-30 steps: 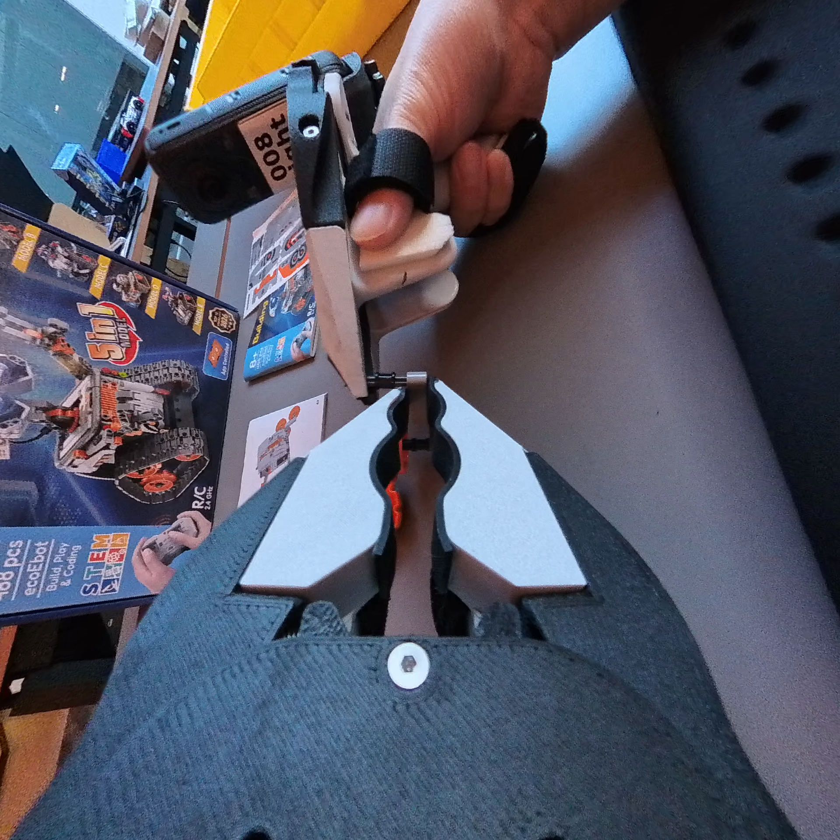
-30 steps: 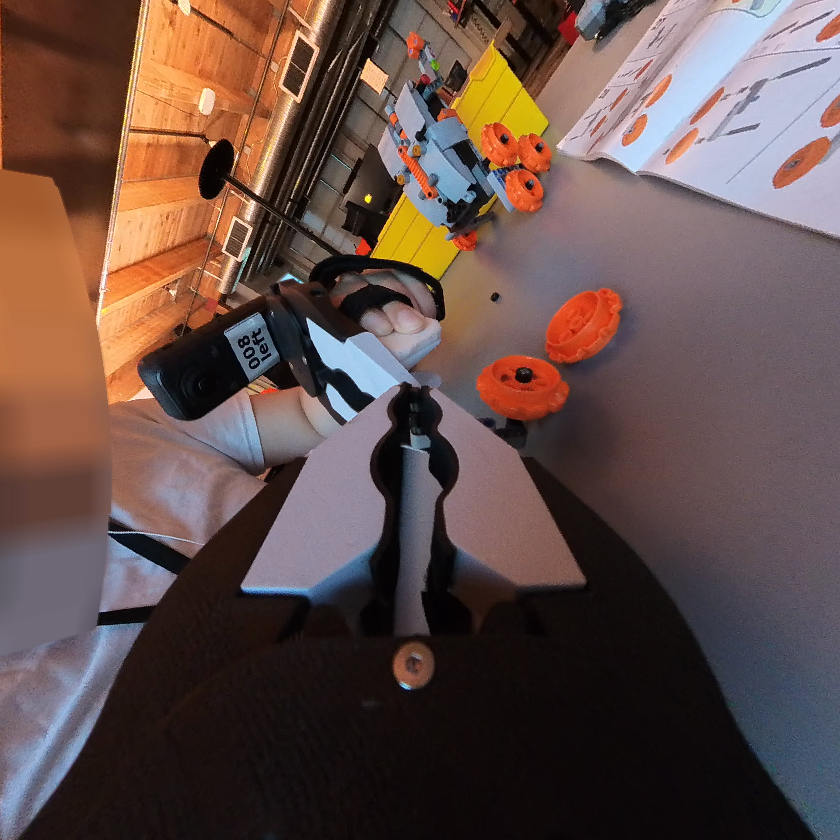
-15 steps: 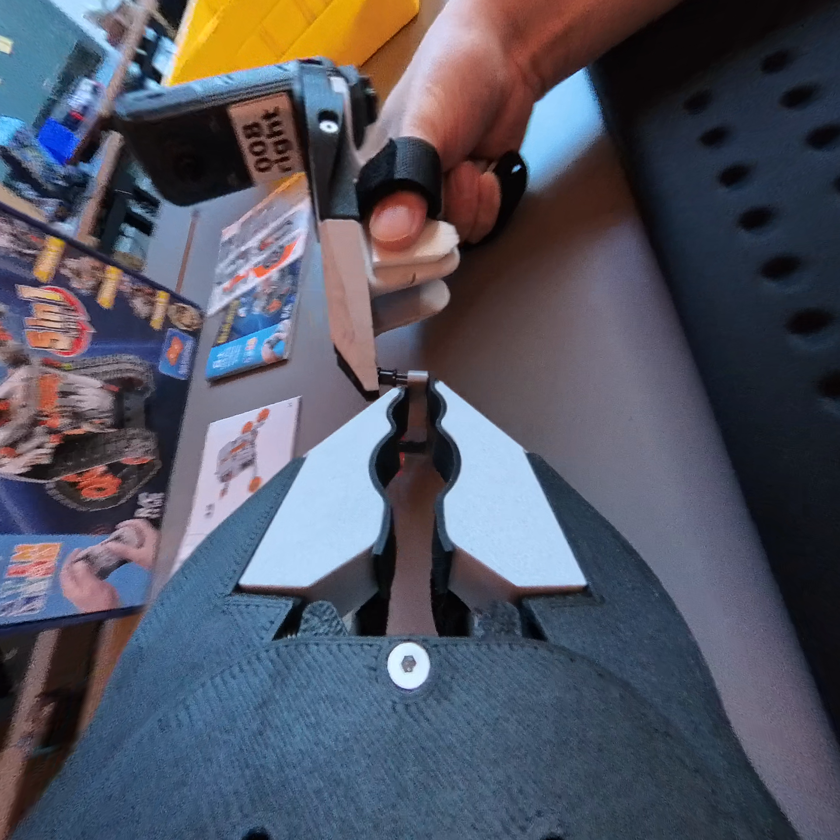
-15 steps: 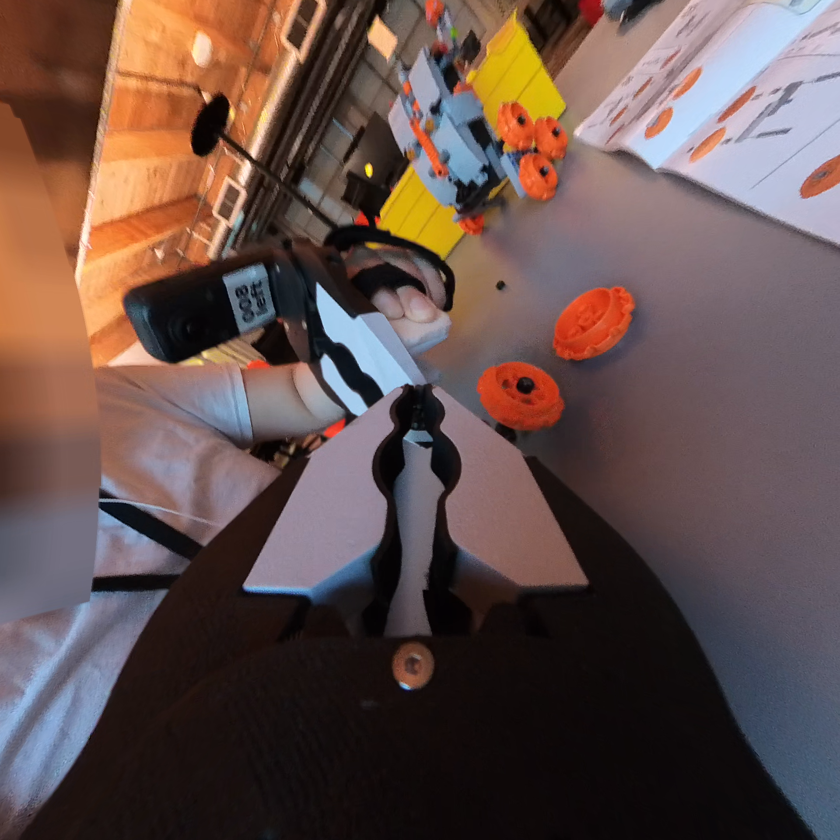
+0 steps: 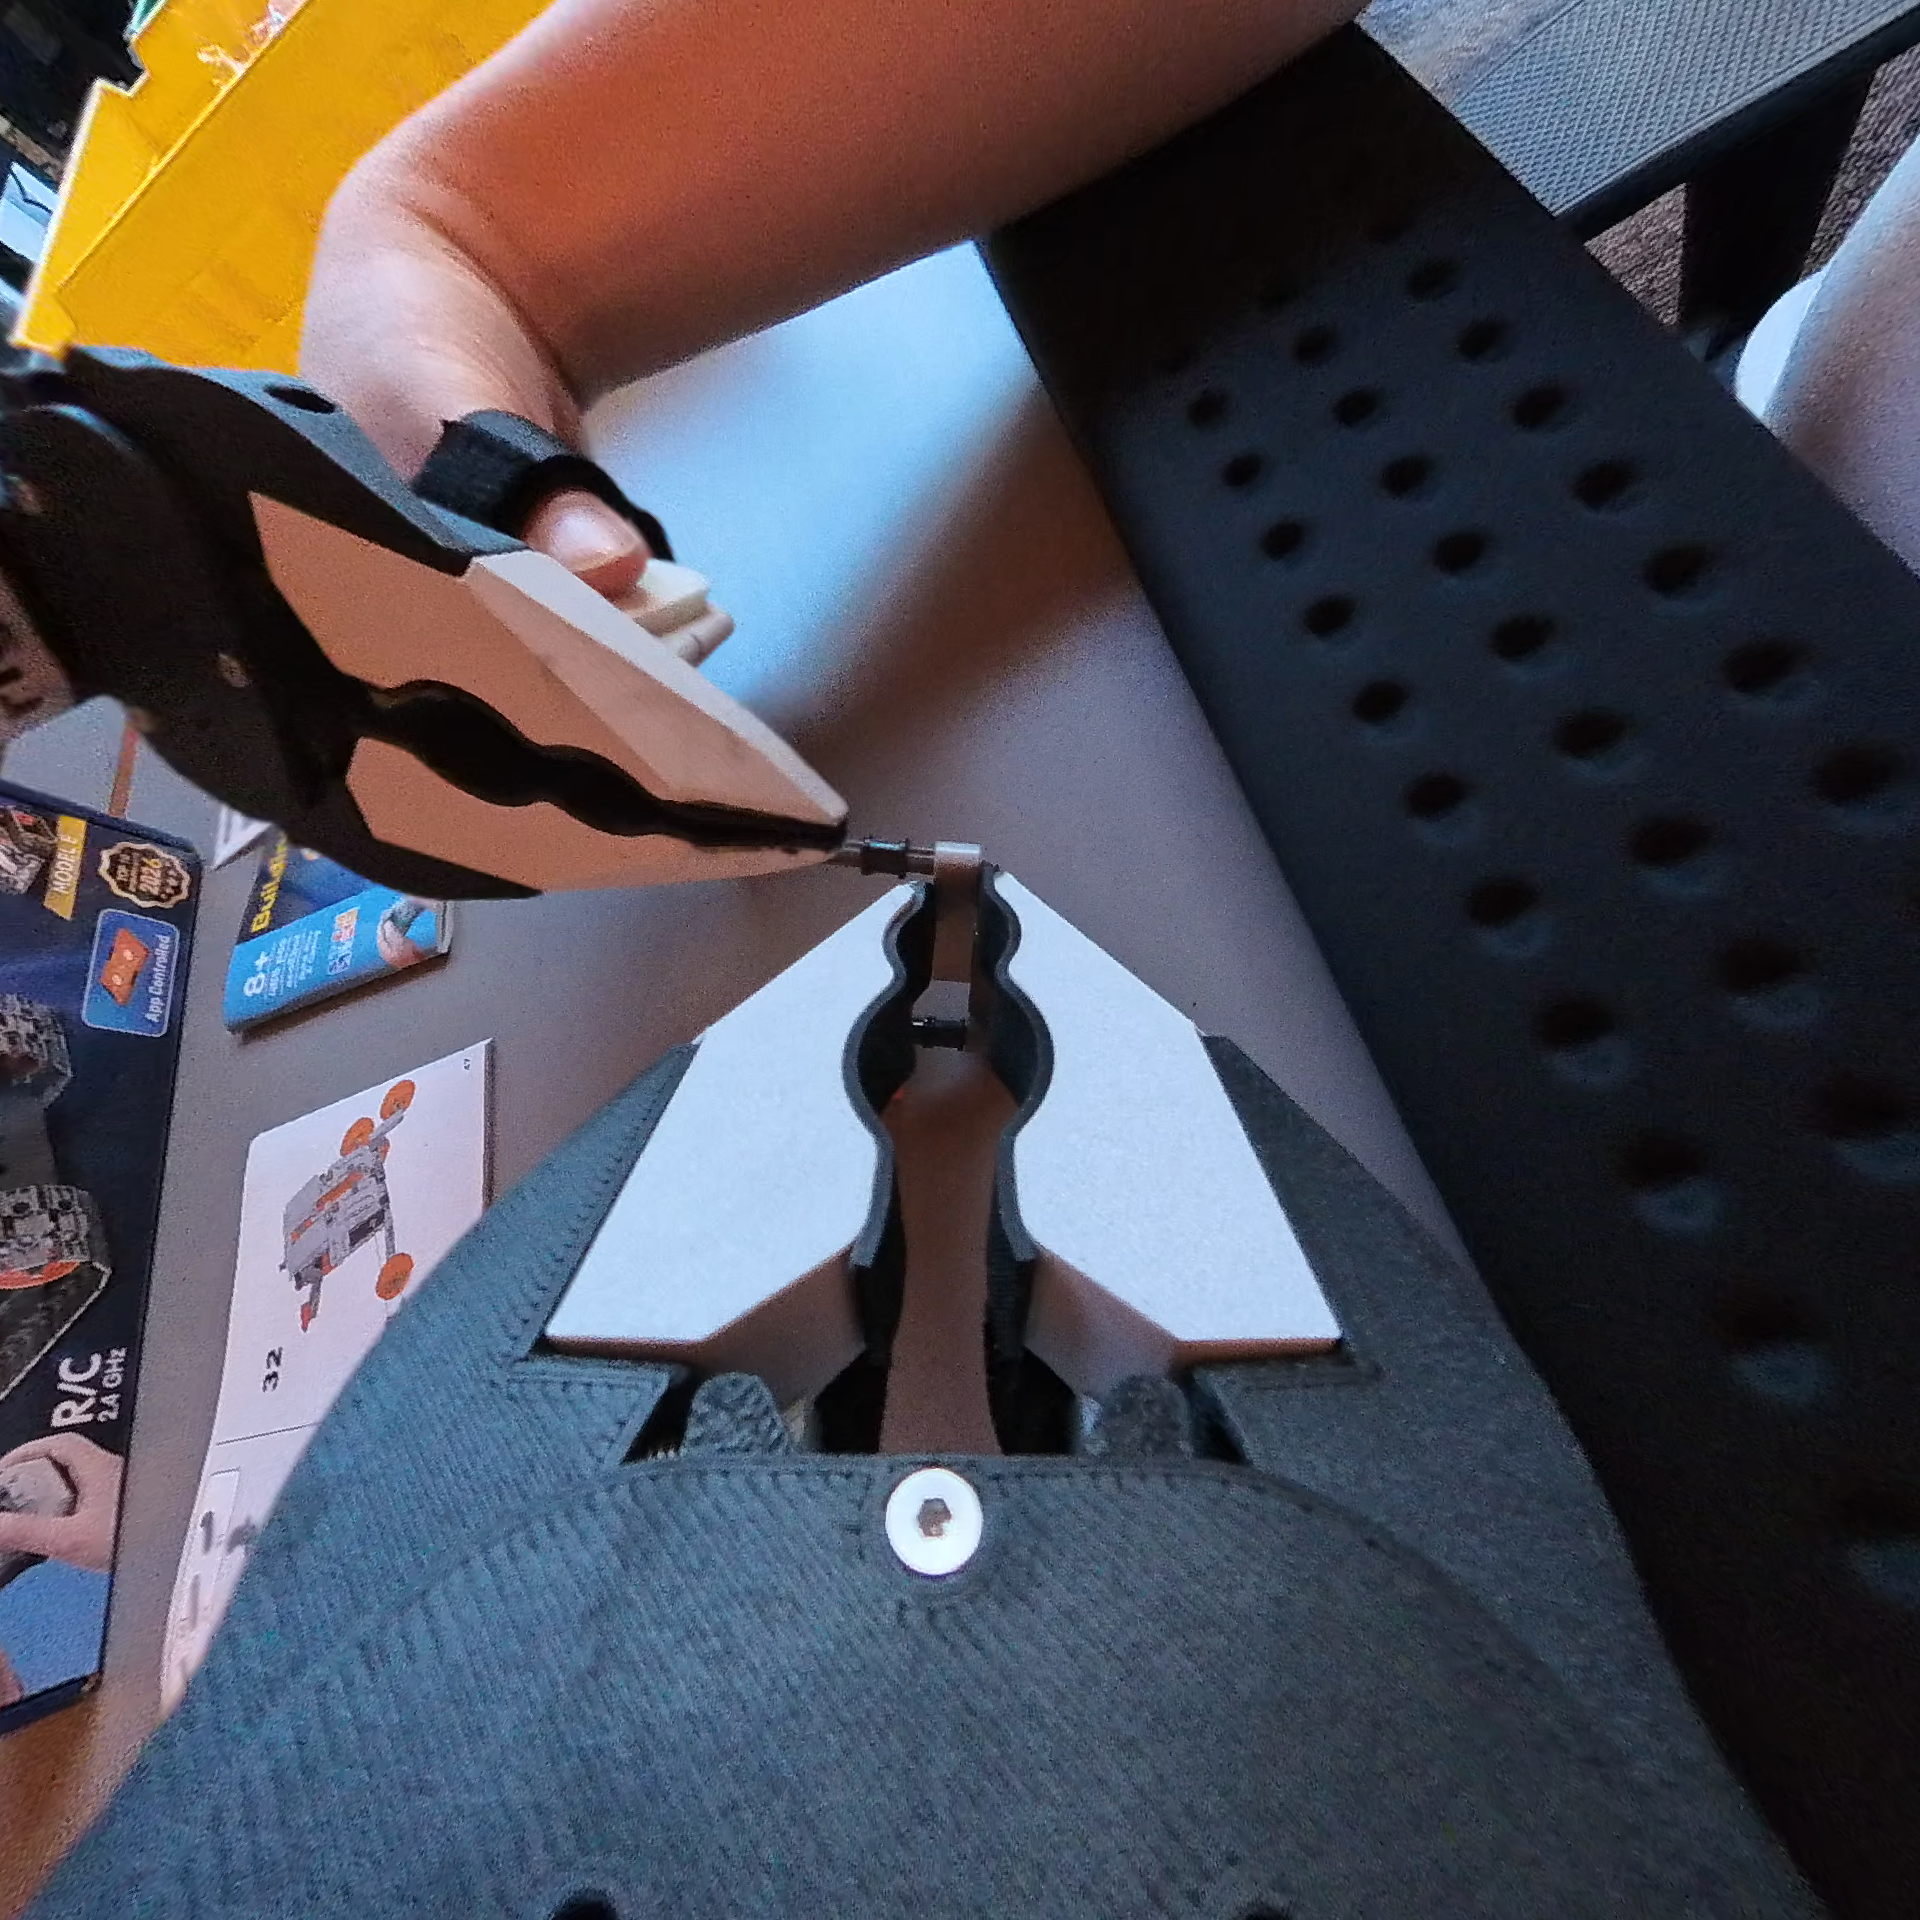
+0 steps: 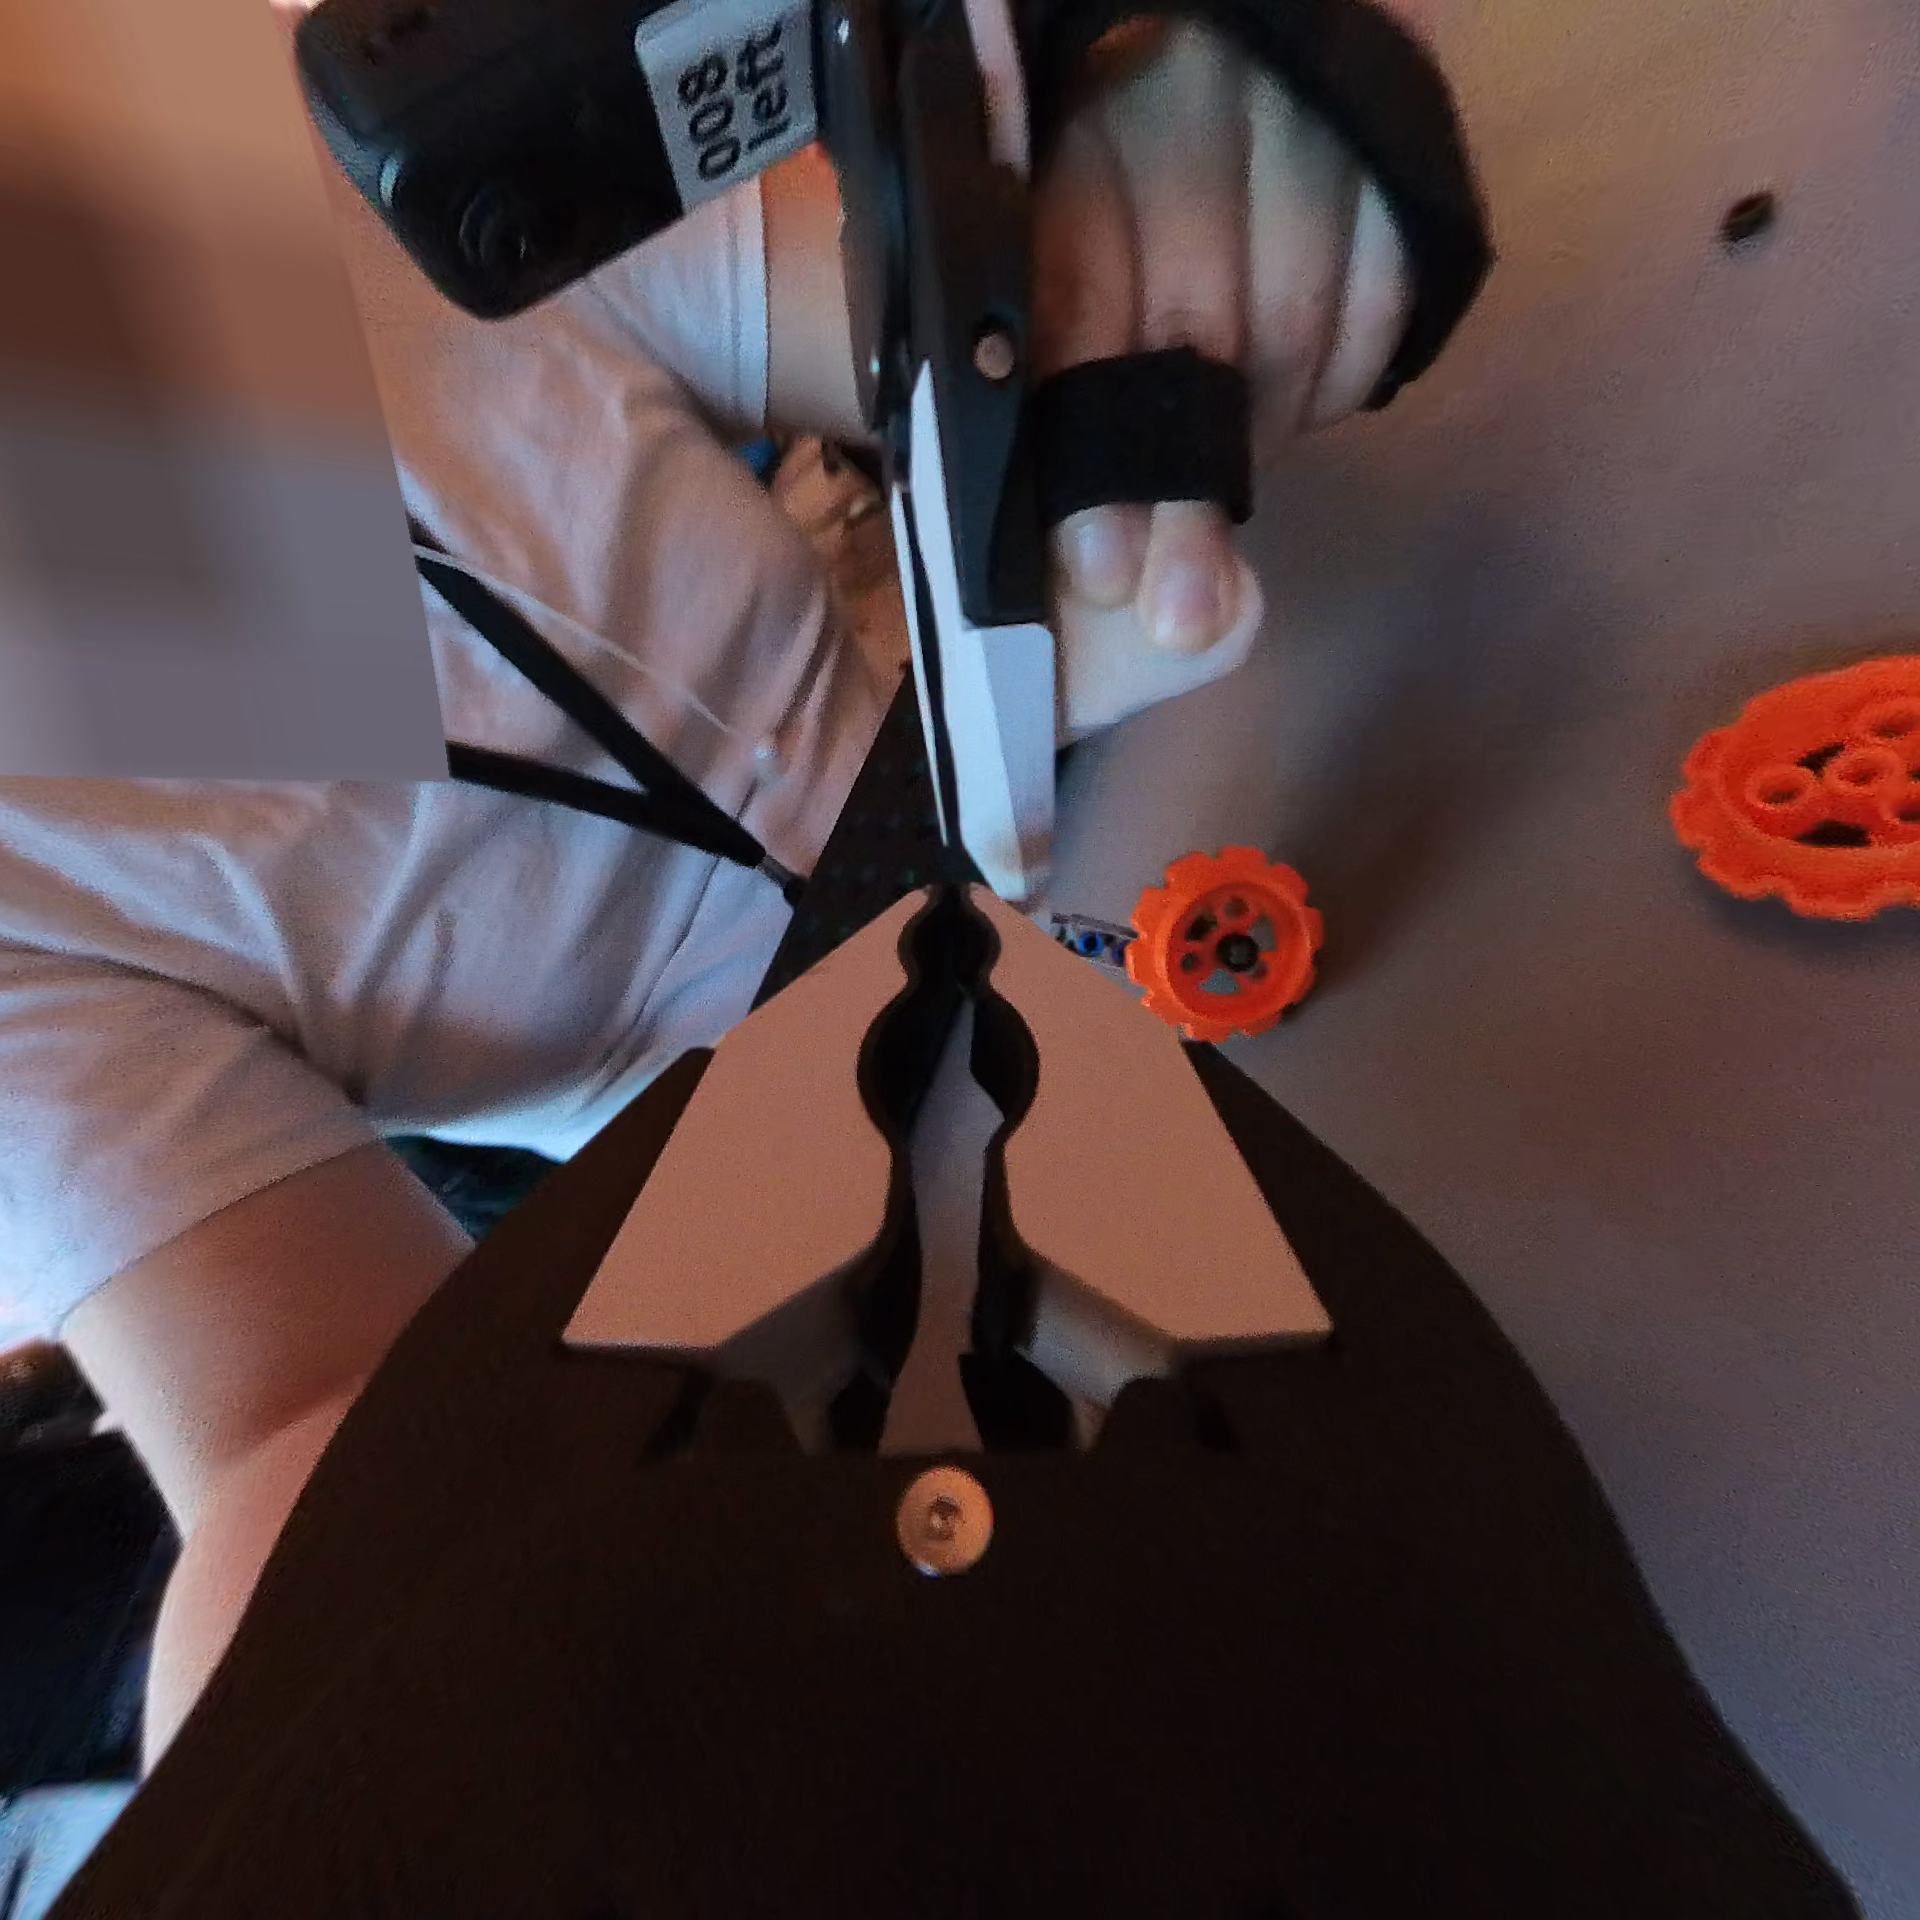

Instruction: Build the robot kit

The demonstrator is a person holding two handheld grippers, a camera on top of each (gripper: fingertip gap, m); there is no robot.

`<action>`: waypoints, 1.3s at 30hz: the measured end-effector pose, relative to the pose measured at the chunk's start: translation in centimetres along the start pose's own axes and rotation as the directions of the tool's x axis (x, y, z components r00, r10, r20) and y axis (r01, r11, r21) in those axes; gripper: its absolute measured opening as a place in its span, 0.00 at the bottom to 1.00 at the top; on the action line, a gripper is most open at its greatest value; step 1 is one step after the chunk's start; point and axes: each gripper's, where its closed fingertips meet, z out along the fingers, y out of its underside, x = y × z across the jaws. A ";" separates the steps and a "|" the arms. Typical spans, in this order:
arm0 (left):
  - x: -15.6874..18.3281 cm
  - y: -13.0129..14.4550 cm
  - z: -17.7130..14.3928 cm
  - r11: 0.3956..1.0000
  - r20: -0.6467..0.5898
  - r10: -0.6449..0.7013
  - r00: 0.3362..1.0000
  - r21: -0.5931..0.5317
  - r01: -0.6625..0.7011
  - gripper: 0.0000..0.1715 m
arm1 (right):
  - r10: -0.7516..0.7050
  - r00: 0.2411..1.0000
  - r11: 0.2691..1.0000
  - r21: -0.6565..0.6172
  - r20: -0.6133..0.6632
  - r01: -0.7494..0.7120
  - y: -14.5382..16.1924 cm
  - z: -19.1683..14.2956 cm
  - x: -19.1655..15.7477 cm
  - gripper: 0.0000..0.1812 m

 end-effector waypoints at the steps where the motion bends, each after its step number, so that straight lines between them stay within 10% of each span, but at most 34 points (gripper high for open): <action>1: 0.0 0.0 0.0 1.000 -0.001 -0.001 1.000 0.004 0.001 0.04 | -0.014 1.000 0.999 -0.043 -0.004 0.013 0.1 0.1 0.0 0.00; 26: 0.2 -0.2 -0.4 1.000 -0.015 -0.007 1.000 0.023 0.007 0.04 | -0.075 0.996 0.995 -0.064 -0.053 0.071 0.5 0.2 0.5 0.02; 39: -8.5 -0.8 -5.3 0.821 0.192 -0.507 0.840 0.406 0.402 0.14 | 0.081 0.983 0.766 0.641 -0.167 0.045 -8.1 -7.1 0.8 0.01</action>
